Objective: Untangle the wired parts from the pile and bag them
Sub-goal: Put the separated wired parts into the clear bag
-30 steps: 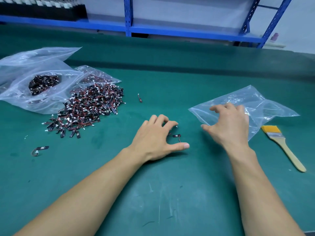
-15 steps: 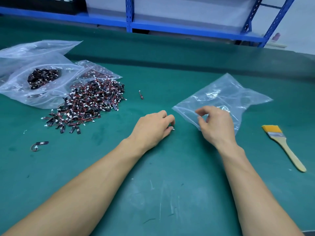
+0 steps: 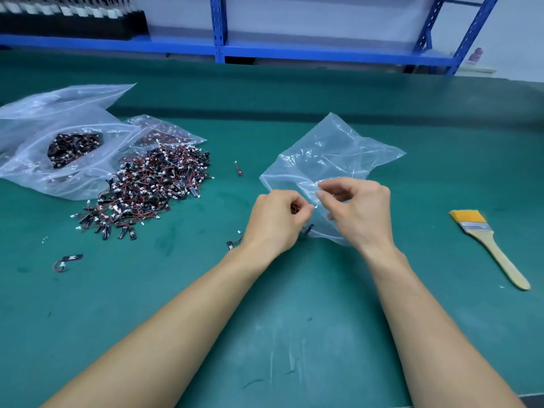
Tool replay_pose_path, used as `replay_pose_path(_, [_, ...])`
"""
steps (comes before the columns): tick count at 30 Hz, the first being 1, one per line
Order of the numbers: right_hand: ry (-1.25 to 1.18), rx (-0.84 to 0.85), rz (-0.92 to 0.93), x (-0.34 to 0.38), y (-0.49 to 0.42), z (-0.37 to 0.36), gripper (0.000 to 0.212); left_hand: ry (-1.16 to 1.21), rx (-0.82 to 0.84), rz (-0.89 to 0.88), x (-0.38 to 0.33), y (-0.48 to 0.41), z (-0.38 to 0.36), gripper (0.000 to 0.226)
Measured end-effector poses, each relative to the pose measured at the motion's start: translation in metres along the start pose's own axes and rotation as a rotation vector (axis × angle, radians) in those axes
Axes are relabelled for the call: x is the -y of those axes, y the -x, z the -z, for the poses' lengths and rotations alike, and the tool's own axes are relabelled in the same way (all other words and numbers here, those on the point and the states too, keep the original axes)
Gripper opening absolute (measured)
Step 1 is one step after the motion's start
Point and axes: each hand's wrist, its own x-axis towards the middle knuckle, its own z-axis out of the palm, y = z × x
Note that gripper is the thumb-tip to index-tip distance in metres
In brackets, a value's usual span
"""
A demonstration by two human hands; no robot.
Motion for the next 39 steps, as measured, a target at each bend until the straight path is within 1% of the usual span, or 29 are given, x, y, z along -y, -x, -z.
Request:
replay_pose_path(3, [-0.004,-0.049,0.015,0.003,0.0,0.001,0.009,-0.001,-0.002,0.115,-0.014,-0.01,-0.014,0.027])
replay_pose_path(5, [-0.011,-0.077,0.027,0.004,0.001,0.001,0.008,0.058,-0.011,0.21,-0.018,-0.02,-0.017,0.026])
replay_pose_path(7, [-0.037,-0.092,0.034,0.006,0.002,0.001,0.007,0.222,-0.022,0.324,-0.022,-0.031,-0.018,0.026])
replay_pose_path(9, [-0.083,-0.11,0.055,0.011,0.004,0.0,0.008,0.461,-0.02,0.446,-0.03,-0.038,-0.021,0.021])
replay_pose_path(11, [-0.122,-0.13,0.092,0.016,0.006,-0.001,0.011,0.625,-0.034,0.521,-0.038,-0.044,-0.023,0.024])
replay_pose_path(12, [-0.131,-0.139,0.106,0.017,0.006,-0.002,0.011,0.666,-0.037,0.515,-0.041,-0.045,-0.024,0.026])
replay_pose_path(14, [-0.145,-0.167,0.114,0.017,0.006,-0.002,0.009,0.709,0.017,0.463,-0.044,-0.045,-0.025,0.017])
replay_pose_path(16, [-0.137,-0.204,0.117,0.016,0.004,0.0,0.009,0.679,0.118,0.425,-0.043,-0.044,-0.026,0.027])
replay_pose_path(19, [-0.105,-0.236,0.126,0.016,0.003,0.002,0.019,0.709,0.252,0.35,-0.038,-0.04,-0.017,0.03])
replay_pose_path(22, [-0.108,-0.254,0.109,0.014,0.003,0.003,0.022,0.733,0.326,0.237,-0.029,-0.033,0.001,0.041])
replay_pose_path(24, [-0.106,-0.261,0.1,0.012,0.002,0.002,0.02,0.713,0.377,0.194,-0.018,-0.029,0.013,0.051])
replay_pose_path(26, [-0.101,-0.252,0.094,0.011,0.002,0.0,0.017,0.672,0.41,0.148,-0.007,-0.024,0.023,0.053])
replay_pose_path(28, [-0.098,-0.228,0.094,0.01,0.003,-0.001,0.015,0.612,0.408,0.087,0.004,-0.016,0.035,0.047])
replay_pose_path(30, [-0.082,-0.206,0.099,0.009,0.004,-0.003,0.012,0.541,0.348,0.017,0.014,-0.008,0.048,0.037])
replay_pose_path(31, [-0.074,-0.197,0.1,0.009,0.004,-0.003,0.011,0.459,0.292,-0.013,0.02,-0.004,0.055,0.032])
replay_pose_path(33, [-0.067,-0.185,0.1,0.008,0.005,-0.004,0.01,0.186,0.18,-0.082,0.035,0.002,0.069,0.023])
replay_pose_path(34, [-0.063,-0.18,0.099,0.008,0.005,-0.004,0.01,0.067,0.174,-0.107,0.043,0.005,0.077,0.022])
replay_pose_path(35, [-0.058,-0.176,0.098,0.008,0.005,-0.005,0.009,-0.024,0.212,-0.116,0.051,0.008,0.085,0.033])
replay_pose_path(37, [-0.049,-0.169,0.096,0.008,0.006,-0.005,0.008,-0.149,0.351,-0.099,0.066,0.013,0.1,0.062])
replay_pose_path(38, [-0.044,-0.166,0.096,0.008,0.006,-0.005,0.008,-0.189,0.402,-0.09,0.072,0.014,0.105,0.068])
replay_pose_path(39, [-0.041,-0.165,0.097,0.008,0.006,-0.005,0.008,-0.206,0.432,-0.085,0.077,0.015,0.107,0.068])
